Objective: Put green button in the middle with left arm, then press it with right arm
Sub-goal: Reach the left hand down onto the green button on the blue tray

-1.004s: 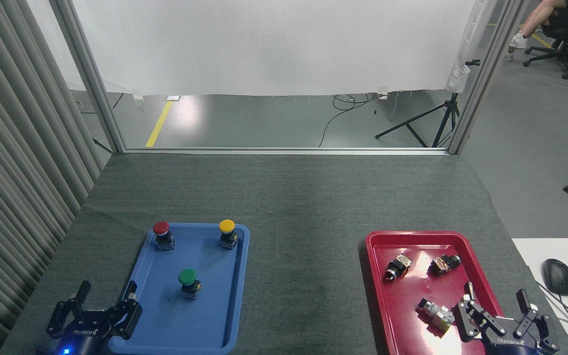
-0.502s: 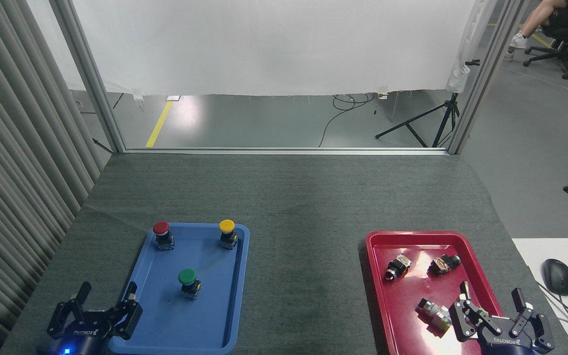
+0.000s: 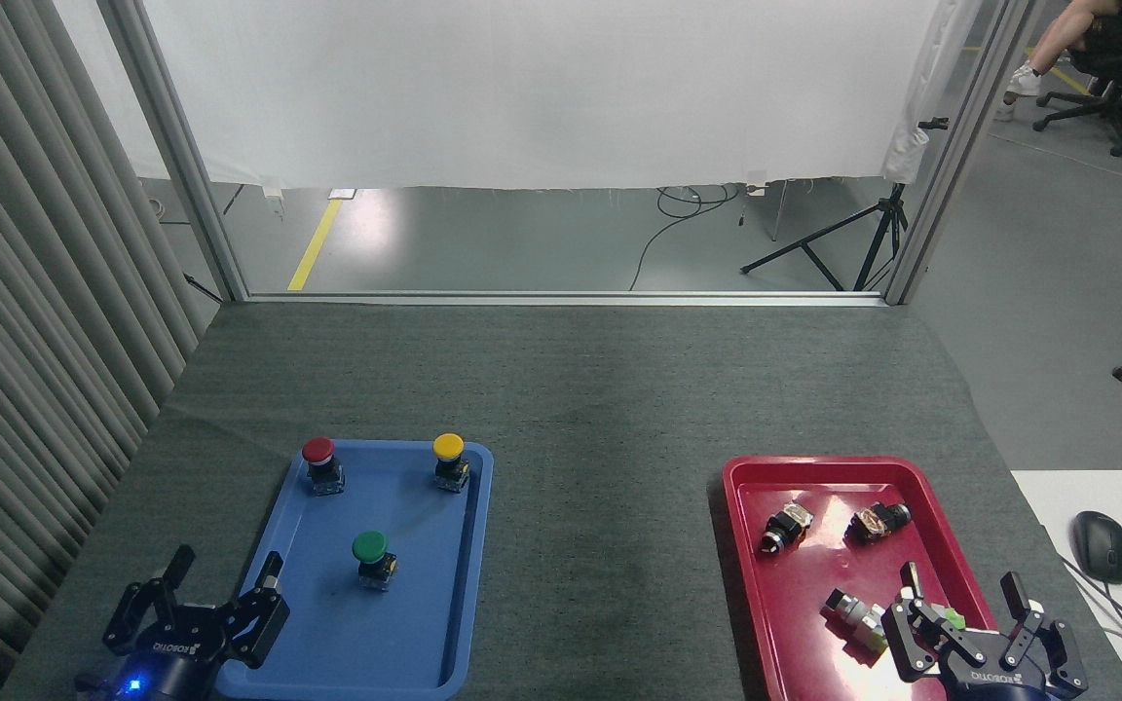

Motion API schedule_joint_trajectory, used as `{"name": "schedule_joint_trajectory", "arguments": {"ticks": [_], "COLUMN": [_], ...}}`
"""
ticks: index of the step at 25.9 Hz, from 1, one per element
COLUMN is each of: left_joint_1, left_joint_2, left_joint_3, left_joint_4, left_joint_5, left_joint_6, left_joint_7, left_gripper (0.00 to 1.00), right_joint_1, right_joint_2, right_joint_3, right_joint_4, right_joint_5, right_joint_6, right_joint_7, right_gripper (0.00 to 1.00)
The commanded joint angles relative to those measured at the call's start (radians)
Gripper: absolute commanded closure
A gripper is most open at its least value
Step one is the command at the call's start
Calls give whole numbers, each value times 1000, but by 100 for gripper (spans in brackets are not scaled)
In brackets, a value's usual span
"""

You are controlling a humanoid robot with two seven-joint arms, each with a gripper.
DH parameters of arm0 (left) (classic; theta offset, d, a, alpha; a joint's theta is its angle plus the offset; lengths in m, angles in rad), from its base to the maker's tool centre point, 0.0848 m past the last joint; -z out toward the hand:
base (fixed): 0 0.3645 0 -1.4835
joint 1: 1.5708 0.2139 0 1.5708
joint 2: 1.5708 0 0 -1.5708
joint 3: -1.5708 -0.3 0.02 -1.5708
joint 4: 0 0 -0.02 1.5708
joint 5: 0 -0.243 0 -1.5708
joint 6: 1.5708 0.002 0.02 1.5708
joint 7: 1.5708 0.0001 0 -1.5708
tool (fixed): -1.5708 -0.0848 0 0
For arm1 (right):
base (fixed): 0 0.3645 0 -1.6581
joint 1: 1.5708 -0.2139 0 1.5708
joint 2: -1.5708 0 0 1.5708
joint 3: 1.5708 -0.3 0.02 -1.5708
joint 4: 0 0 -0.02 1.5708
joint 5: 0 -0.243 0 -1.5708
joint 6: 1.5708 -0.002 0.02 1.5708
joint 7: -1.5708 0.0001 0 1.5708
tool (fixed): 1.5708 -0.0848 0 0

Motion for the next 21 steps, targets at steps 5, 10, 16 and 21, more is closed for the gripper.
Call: {"name": "schedule_joint_trajectory", "arguments": {"ticks": [5,10,16,21], "left_joint_1": [-2,-4,-9,-44], "left_joint_2": [1,1,2,25], "left_joint_3": [-2,-2,-3,-140], "left_joint_4": [20,37,54,77], "left_joint_5": [1,1,-2,-10], "left_joint_6": [-5,-7,-13,-68], "left_joint_7": [-1,-1,-1,-58], "left_gripper": [0,0,0,1], "right_joint_1": [12,9,0,0], "right_joint_2": [11,1,21,23], "right_joint_3": [8,8,4,4], "right_joint_4": [1,1,-2,-2], "right_joint_5": [1,1,1,3], "right_joint_6": [-6,-17,-63,-83], "right_joint_7": [4,4,6,6], "right_gripper": [0,0,0,0]}}
